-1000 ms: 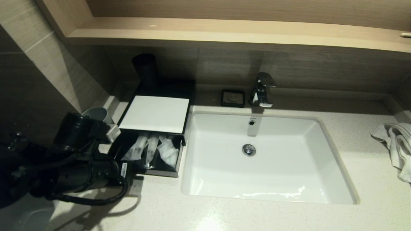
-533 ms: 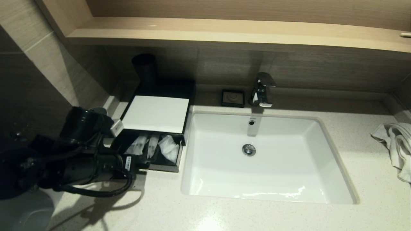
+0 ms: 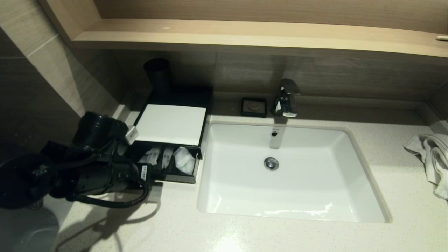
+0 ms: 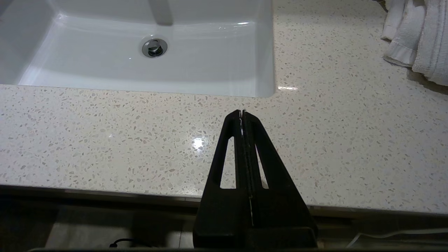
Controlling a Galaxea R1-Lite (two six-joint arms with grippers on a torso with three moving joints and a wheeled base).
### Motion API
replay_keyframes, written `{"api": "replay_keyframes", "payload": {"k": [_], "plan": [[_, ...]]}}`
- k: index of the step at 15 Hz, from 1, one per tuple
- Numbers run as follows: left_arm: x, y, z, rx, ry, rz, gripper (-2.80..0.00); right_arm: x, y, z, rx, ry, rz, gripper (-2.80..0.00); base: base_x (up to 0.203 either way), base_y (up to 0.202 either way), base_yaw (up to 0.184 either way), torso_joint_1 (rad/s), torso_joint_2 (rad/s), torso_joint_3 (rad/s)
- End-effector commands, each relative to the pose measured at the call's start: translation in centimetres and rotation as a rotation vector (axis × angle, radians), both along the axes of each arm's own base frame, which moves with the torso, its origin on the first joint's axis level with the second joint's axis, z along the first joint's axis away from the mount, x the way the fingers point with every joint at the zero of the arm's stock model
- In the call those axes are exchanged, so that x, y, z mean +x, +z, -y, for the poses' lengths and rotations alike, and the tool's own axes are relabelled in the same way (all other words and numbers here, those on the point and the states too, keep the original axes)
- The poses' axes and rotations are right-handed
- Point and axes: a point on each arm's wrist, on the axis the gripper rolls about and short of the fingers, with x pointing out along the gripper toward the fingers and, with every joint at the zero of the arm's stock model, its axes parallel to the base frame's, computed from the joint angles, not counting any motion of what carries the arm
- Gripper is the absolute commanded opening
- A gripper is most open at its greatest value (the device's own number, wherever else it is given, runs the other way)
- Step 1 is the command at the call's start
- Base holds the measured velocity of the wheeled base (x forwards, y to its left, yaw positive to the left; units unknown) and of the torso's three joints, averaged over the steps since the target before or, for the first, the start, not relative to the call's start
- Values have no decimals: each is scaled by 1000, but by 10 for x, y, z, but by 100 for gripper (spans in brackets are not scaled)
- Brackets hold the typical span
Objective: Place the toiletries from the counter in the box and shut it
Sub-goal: Close the drawer
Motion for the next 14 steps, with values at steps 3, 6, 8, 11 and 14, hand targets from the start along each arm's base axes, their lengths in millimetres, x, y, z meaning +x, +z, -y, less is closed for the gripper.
{"api": "replay_keyframes", "payload": {"k": [3, 6, 8, 11, 14], "plan": [[-1, 4, 0, -7, 1, 13, -280, 0, 0, 0, 0, 1, 0, -280, 0, 0, 0, 0, 0, 0], [-19, 24, -4, -32, -7, 71, -280, 0, 0, 0, 0, -1, 0, -280, 0, 0, 0, 0, 0, 0], [-35, 38, -5, -46, -29, 102, -280, 0, 0, 0, 0, -2, 0, -280, 0, 0, 0, 0, 0, 0], [-44, 54, 1, -72, -71, 146, -280, 0, 0, 0, 0, -1, 0, -280, 0, 0, 0, 0, 0, 0], [-34, 52, 21, -106, -96, 118, -280, 0, 0, 0, 0, -1, 0, -280, 0, 0, 0, 0, 0, 0]]}}
